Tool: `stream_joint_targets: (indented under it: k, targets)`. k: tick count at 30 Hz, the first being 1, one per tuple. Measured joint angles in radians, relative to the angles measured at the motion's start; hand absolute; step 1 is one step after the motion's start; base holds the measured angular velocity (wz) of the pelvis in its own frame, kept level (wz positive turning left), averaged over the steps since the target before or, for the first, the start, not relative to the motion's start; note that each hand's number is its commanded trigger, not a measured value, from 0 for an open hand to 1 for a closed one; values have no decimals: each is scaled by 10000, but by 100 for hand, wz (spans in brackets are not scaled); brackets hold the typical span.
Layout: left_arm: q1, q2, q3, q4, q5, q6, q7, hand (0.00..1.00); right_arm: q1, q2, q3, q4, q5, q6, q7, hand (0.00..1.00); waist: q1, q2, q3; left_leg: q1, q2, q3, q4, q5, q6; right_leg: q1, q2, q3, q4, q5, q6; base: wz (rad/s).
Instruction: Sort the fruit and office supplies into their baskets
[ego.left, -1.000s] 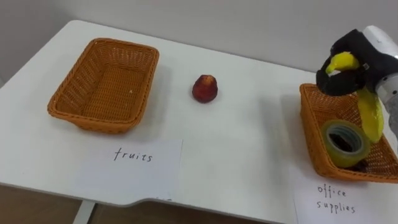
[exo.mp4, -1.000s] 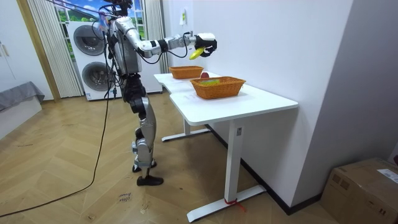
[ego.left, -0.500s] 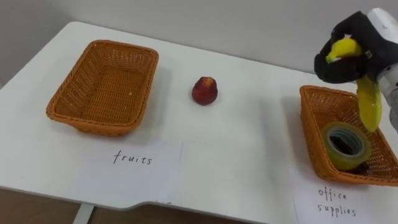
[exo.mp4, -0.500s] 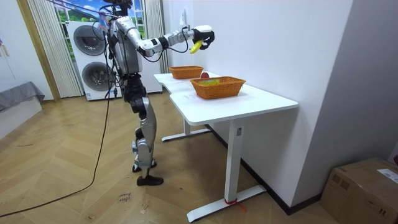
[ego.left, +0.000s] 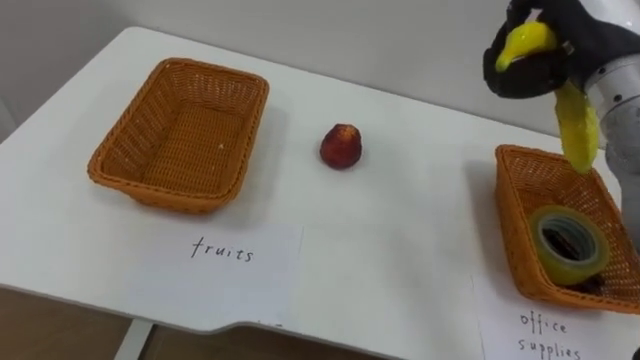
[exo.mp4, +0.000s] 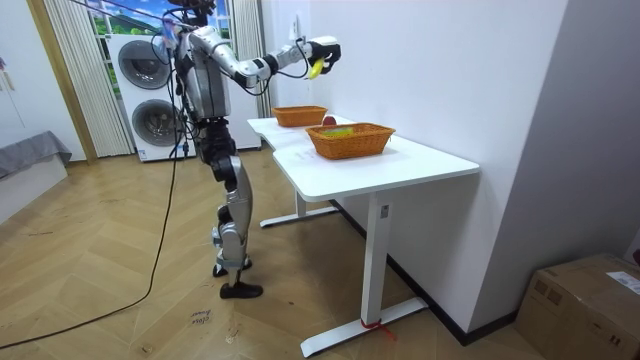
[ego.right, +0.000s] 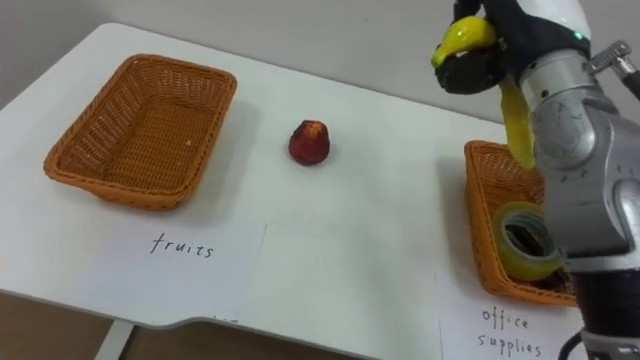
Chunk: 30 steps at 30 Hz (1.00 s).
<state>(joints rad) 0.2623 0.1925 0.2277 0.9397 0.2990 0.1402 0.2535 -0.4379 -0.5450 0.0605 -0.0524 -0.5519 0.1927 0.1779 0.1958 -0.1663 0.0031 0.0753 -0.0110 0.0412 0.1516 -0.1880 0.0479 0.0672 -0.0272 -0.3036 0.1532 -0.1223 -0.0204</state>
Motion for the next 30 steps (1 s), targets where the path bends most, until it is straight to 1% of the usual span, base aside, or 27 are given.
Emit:
stream_joint_targets:
  k: [3,5,8,9,11,15,17,20,23,25,26,28,29,30]
  targets:
    - [-121,-6,-36,26,3,25,-21,0,-303,20,405,-2,-11,21,162,100,63,-11,-6,-22,-7,-69,-2,1,-1,3,1,-20,1,-1,1,7]
    - [-170,-30,-46,37,9,59,-37,0,-473,46,518,0,-11,60,263,100,232,-39,-10,-42,-22,-128,-2,2,2,5,18,-34,1,-4,7,8]
    - [-251,-50,-48,16,8,67,-37,0,-552,57,632,7,55,63,294,100,403,-92,20,-43,-21,-157,-5,1,3,6,19,-62,-2,-4,7,3]
    - [-263,-51,-60,16,18,69,-36,0,-553,79,753,7,47,65,301,100,531,-114,31,-48,-21,-185,-3,1,3,13,19,-90,-6,-4,7,7]
    - [-284,-46,-193,16,3,78,-9,0,-565,421,815,24,34,68,312,100,599,-126,37,-92,-27,-293,23,3,3,21,15,-208,-6,-4,7,13]
    - [-279,-44,-424,15,10,206,23,0,-747,749,1265,109,122,186,313,100,652,-135,40,-145,-36,-476,110,4,1,48,5,-339,-1,-6,10,13]
    - [-296,-61,-479,14,50,258,21,0,-1037,764,1562,367,229,212,313,100,834,-143,45,-155,-35,-484,135,5,0,57,-20,-466,4,-17,27,3]
    - [-303,-51,-556,0,215,285,10,0,-1421,953,1603,421,225,273,313,100,920,-164,46,-241,-59,-568,135,5,0,32,-55,-583,22,-45,70,10]
    - [-305,-52,-573,-4,274,333,-10,0,-1723,973,1732,520,219,275,313,100,1084,-204,44,-276,-64,-612,149,5,0,31,-50,-660,8,-48,74,7]
    - [-271,-57,-581,-3,269,410,-50,0,-1965,1151,1968,796,-12,285,300,100,1153,-220,47,-281,-80,-761,171,5,0,103,-55,-701,2,-49,77,17]
    - [-277,-56,-580,-11,268,428,-52,0,-2005,1169,2046,860,-20,285,302,100,1177,-228,50,-282,-85,-783,171,5,0,110,-57,-699,2,-58,90,15]
    - [-308,-50,-577,-169,254,466,-50,0,-2248,1316,2394,1266,-26,273,300,100,1409,-270,73,-294,-94,-819,168,4,0,113,-63,-720,-10,-76,114,6]
    - [-327,-41,-597,-171,254,466,-35,0,-2373,1436,2515,1565,-1,273,295,100,1484,-307,86,-311,-102,-869,167,5,-1,112,-78,-832,-10,-80,117,8]
    - [-323,-24,-630,-171,254,466,-13,0,-2483,1478,2642,1738,24,300,296,100,1549,-342,87,-325,-108,-896,161,5,-1,102,-81,-854,-8,-84,118,10]
